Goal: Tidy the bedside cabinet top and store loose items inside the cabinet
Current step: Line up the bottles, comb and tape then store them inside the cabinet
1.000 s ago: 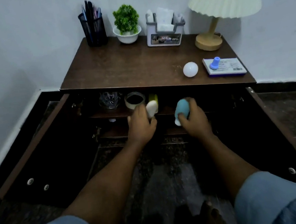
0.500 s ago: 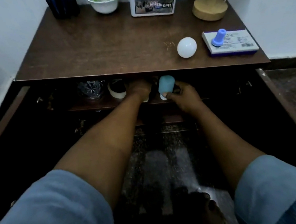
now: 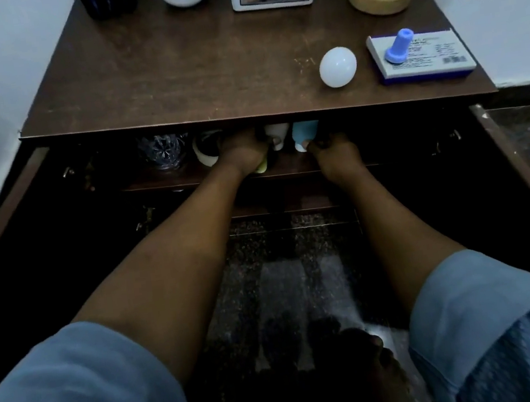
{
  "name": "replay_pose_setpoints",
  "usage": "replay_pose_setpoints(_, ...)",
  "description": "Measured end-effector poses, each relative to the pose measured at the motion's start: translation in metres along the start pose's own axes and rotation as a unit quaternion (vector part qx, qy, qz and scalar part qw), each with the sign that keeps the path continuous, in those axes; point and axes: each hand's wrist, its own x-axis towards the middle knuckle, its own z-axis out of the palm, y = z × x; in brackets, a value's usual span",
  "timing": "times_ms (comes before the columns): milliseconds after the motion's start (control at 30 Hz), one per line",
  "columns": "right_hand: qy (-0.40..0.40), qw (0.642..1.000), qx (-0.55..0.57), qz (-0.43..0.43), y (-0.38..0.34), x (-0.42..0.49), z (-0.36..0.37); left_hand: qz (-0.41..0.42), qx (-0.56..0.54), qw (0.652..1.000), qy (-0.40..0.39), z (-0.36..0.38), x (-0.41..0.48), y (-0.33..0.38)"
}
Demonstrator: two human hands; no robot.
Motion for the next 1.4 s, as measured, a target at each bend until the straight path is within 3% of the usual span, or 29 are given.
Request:
replay_pose_setpoints(267, -0.047, 0.999, 0.001, 0.025, -0.001, 0.003, -0.006, 0.016, -0.007, 1.000, 0.013, 0.004, -0.005, -0.001)
replay_pose_setpoints(833, -0.041, 0.999, -0.013, 0.023, 0.006, 0.000, -0.010, 0.024, -0.037, 0.999, -0.017, -0.006, -0.008, 0.001)
replay_pose_setpoints(1100, -0.023, 0.997, 0.071, 0.015, 0.005, -0.011, -0.015, 0.038, -0.047, 0.998, -0.025, -0.007, -0.016, -0.009)
replay_pose_setpoints(1167, 0.018, 0.998, 0.065, -0.015, 0.004, -0.019, -0.020, 0.025, -0.049, 0.998, 0.001, -0.004, -0.027, -0.010)
replay_pose_setpoints(1267, 0.110, 0.990, -0.012, -0.085, 0.007, -0.042, -0.029, 0.009, 0.000, 0.993, 0.114, 0.013, -0.059, -0.009)
replay_pose_setpoints(1400, 0.175, 0.961, -0.079, -0.196, 0.000, -0.079, -0.046, 0.107, 0.089, 0.959, 0.246, 0.037, -0.115, -0.007)
